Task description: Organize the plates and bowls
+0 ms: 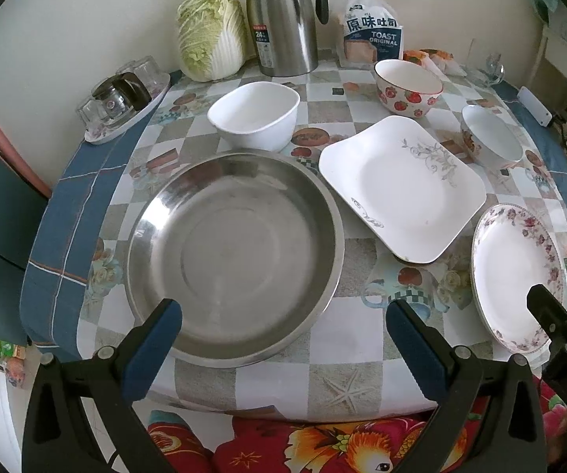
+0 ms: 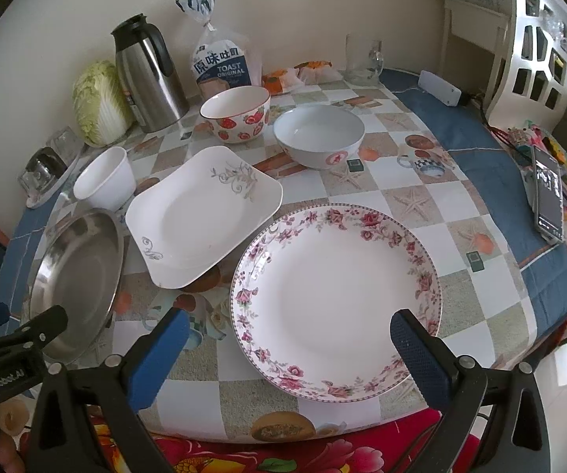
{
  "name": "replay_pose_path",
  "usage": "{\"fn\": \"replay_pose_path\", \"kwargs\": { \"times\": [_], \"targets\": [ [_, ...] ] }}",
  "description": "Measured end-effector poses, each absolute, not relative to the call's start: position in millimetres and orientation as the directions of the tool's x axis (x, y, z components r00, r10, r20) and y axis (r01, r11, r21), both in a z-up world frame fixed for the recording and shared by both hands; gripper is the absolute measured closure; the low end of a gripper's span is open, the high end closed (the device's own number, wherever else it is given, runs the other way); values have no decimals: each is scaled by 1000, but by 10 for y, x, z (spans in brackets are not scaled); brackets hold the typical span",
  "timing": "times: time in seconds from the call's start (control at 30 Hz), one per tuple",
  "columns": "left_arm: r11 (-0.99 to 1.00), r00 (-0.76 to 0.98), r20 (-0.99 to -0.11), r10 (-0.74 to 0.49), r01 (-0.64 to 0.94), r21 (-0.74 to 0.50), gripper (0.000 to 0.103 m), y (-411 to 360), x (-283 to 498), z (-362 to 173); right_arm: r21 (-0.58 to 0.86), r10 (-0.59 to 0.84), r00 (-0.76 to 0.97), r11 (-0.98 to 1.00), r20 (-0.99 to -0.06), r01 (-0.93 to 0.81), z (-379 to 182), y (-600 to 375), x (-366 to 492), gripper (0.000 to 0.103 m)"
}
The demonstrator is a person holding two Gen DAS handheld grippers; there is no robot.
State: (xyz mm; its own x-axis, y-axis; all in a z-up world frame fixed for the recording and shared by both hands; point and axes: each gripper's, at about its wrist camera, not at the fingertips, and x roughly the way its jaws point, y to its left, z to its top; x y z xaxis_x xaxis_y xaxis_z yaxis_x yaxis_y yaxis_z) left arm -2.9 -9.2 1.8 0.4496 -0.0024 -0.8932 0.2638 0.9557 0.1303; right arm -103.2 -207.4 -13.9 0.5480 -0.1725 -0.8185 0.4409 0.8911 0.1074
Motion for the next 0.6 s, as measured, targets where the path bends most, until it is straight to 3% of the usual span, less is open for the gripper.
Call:
{"fn": "replay_pose_path", "kwargs": {
  "times": [0.6],
  "targets": [
    [954, 441, -898, 5, 265, 136, 0, -83, -7, 4, 113, -169, 551, 890, -818, 441, -129, -2067, -1033, 0]
  ]
}}
